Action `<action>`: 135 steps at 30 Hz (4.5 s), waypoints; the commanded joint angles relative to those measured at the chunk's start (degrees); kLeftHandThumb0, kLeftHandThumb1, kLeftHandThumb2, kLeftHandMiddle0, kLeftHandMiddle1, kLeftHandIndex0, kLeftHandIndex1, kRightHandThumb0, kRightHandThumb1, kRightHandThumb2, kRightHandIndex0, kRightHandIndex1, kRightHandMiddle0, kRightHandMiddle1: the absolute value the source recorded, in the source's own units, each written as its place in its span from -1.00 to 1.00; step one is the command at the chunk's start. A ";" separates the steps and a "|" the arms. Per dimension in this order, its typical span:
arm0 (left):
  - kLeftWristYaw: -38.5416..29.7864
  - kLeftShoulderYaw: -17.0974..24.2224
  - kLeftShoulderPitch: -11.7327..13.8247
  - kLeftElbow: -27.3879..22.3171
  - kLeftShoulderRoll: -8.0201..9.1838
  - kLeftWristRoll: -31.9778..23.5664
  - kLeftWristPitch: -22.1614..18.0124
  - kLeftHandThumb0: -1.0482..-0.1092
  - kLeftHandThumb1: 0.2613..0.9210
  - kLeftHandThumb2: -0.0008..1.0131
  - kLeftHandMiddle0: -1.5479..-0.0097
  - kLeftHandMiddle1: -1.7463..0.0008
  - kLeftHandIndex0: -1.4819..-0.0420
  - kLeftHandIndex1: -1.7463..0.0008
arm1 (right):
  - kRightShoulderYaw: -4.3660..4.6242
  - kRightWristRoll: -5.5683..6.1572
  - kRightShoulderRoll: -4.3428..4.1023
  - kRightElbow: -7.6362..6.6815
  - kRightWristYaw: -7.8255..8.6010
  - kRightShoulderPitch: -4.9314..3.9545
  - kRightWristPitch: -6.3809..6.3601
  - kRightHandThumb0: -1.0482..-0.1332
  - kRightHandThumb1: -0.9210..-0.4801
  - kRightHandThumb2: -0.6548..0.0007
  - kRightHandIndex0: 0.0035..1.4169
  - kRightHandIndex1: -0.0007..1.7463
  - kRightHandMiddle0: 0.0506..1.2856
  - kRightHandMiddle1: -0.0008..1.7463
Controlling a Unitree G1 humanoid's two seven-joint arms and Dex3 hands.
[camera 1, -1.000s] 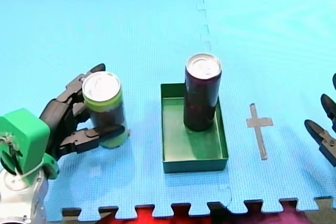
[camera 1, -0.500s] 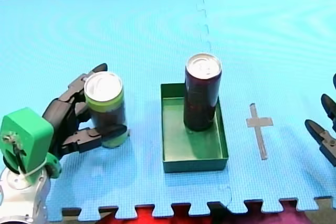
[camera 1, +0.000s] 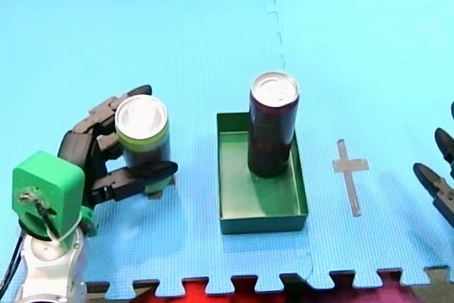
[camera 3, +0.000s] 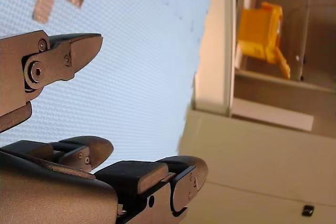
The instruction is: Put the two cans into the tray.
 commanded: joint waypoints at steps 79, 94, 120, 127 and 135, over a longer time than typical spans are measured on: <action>-4.58 -11.01 10.94 -55.83 -5.58 -2.13 31.43 0.46 0.41 -1.00 -0.80 0.99 -0.72 1.00 | 1.58 -2.34 3.68 -0.85 -4.32 0.37 2.59 -1.00 -0.99 0.99 -0.29 -0.99 -0.37 -0.99; -2.70 -14.78 10.89 -53.87 -6.14 1.17 33.85 0.44 0.42 -1.00 -0.80 1.00 -0.72 1.00 | 1.63 -1.86 4.09 -1.74 -4.39 0.82 2.43 -1.00 -0.98 1.00 -0.29 -0.99 -0.36 -0.99; 0.31 -17.67 11.62 -51.79 -6.29 5.79 35.42 0.37 0.42 -1.00 -0.79 1.00 -0.71 1.00 | 1.87 -3.01 4.09 -6.58 -5.57 2.96 3.63 -1.00 -1.00 0.96 -0.29 -1.00 -0.36 -1.00; 0.39 -17.55 11.43 -49.65 -5.91 6.19 34.20 0.36 0.42 -1.00 -0.79 1.00 -0.71 1.00 | 1.89 -2.96 4.06 -8.61 -5.48 3.80 4.55 -1.00 -1.00 0.94 -0.29 -1.00 -0.36 -1.00; 0.00 -16.56 10.18 -41.40 -6.28 5.13 27.85 0.36 0.41 -1.00 -0.78 1.00 -0.71 1.00 | 1.91 -3.09 3.88 -10.16 -5.43 4.24 5.70 -1.00 -1.00 0.92 -0.30 -1.00 -0.37 -1.00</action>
